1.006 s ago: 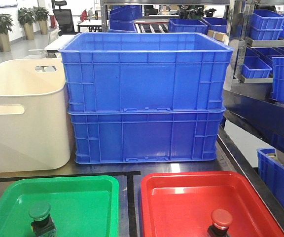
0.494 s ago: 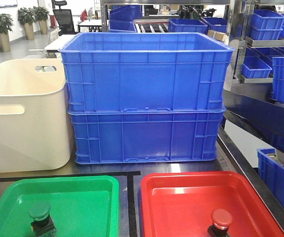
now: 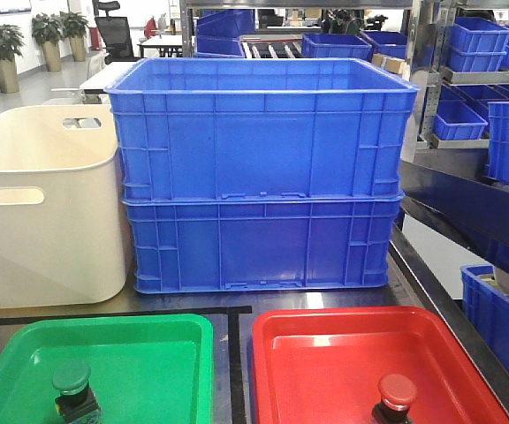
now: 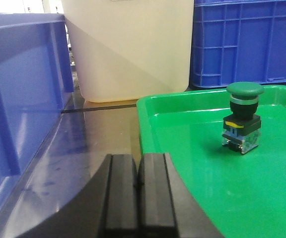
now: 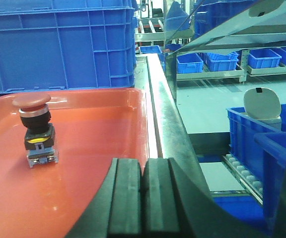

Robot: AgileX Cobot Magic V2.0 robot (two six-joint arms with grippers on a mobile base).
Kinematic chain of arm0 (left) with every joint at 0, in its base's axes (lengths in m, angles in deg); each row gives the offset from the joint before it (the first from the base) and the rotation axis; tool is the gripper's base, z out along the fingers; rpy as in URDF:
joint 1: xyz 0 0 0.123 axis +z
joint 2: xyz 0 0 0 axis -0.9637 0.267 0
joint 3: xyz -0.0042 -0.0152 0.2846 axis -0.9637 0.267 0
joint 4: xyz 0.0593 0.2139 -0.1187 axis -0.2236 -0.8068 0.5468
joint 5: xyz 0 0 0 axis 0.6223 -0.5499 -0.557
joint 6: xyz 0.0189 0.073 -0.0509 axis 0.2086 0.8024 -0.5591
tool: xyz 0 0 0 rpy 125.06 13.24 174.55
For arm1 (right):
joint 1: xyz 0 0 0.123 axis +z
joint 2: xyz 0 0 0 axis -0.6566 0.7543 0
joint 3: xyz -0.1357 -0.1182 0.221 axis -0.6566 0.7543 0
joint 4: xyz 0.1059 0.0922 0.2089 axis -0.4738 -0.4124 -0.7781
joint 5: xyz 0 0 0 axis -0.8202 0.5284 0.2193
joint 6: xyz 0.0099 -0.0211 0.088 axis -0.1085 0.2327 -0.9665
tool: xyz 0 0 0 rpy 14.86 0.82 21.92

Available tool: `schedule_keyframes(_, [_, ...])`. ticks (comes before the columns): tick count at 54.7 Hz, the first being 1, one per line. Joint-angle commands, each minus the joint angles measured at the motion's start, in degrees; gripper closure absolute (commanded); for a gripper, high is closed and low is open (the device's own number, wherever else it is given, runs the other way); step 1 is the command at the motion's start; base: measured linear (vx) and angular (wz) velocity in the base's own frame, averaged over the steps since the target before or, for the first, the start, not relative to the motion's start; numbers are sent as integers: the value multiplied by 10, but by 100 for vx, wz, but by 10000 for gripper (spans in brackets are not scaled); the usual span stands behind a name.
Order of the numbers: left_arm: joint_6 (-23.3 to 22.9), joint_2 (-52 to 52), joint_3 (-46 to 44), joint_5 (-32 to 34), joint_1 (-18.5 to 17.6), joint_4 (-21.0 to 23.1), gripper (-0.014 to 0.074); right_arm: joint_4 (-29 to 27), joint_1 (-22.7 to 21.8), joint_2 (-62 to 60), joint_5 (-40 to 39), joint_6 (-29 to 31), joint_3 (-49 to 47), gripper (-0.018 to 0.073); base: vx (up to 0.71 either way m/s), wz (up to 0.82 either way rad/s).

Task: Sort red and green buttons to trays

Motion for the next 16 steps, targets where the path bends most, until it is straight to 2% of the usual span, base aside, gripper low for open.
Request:
schedule_keyframes(1, [-3, -8, -12, 46, 2, 0, 602, 2, -3, -3, -45, 0, 7, 568, 0, 0])
schedule_keyframes(16, [-3, -8, -12, 46, 2, 0, 602, 2, -3, -3, -45, 0, 7, 568, 0, 0])
